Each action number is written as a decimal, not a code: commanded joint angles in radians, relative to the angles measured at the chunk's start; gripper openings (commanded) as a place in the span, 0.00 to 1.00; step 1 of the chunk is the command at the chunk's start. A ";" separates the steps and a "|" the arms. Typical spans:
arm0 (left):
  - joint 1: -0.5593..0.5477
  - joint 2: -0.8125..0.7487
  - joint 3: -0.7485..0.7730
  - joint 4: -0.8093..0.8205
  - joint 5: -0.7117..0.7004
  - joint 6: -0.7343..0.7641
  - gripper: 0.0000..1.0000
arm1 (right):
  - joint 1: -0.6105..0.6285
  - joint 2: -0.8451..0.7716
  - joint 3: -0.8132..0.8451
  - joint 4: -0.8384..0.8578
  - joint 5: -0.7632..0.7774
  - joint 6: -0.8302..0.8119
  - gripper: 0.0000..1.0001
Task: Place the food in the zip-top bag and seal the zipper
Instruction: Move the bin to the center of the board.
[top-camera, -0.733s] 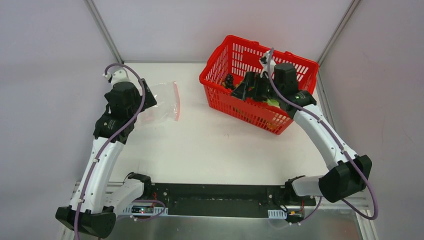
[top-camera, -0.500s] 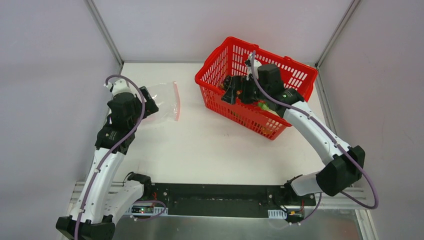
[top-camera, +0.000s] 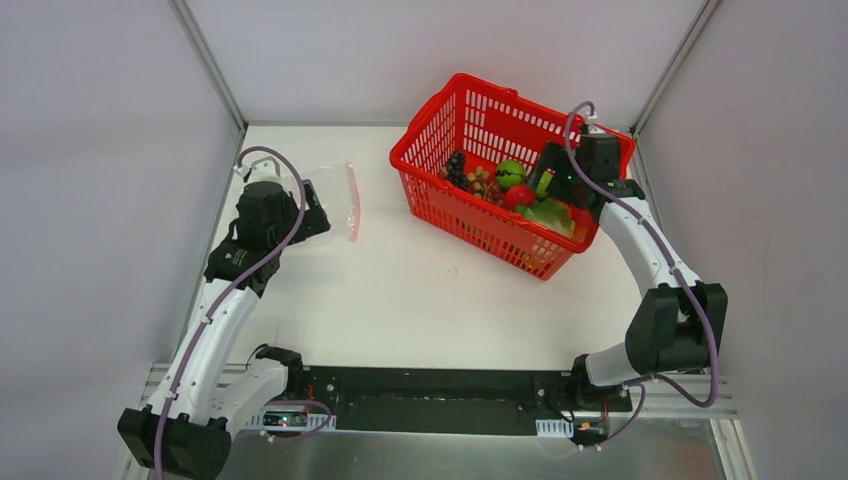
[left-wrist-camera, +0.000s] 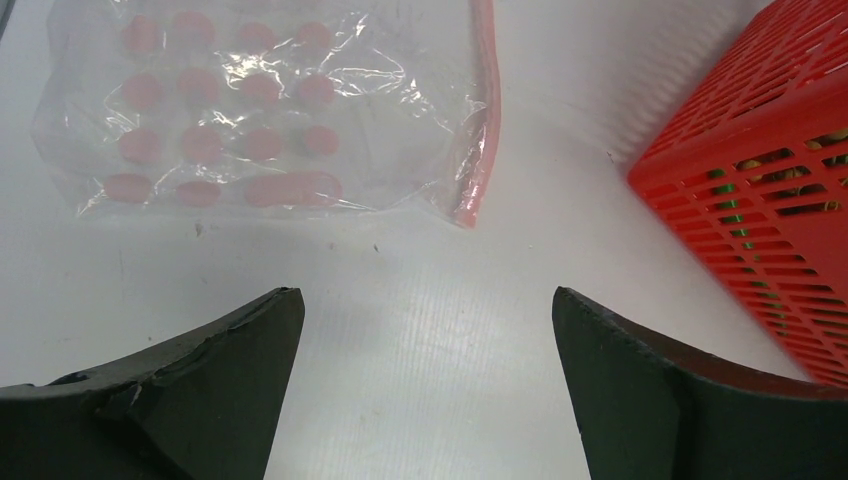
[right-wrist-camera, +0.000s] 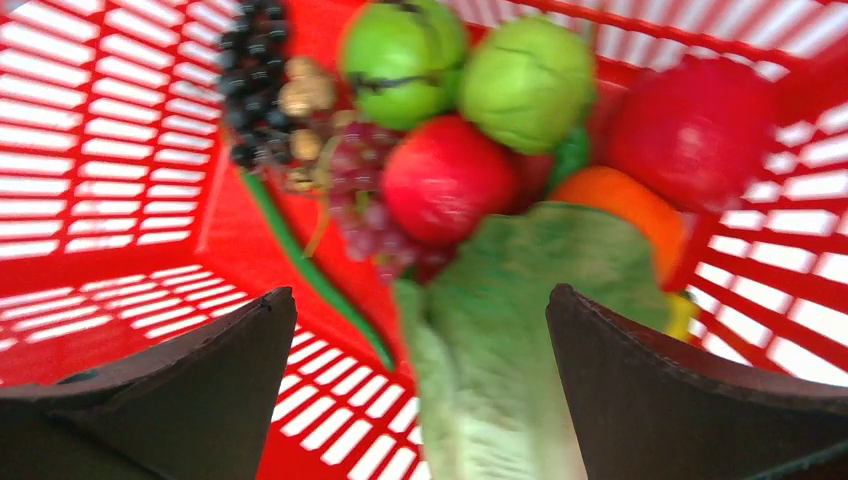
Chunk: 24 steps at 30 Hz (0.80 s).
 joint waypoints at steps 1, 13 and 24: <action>0.011 0.041 -0.006 0.001 0.011 0.034 0.99 | -0.115 -0.005 -0.037 0.047 -0.001 0.080 1.00; 0.011 0.418 0.144 -0.017 0.058 0.055 0.98 | -0.328 -0.130 -0.139 0.132 -0.211 0.155 1.00; 0.003 0.812 0.440 -0.078 0.026 0.104 0.85 | -0.138 -0.284 -0.136 0.182 -0.580 0.199 0.99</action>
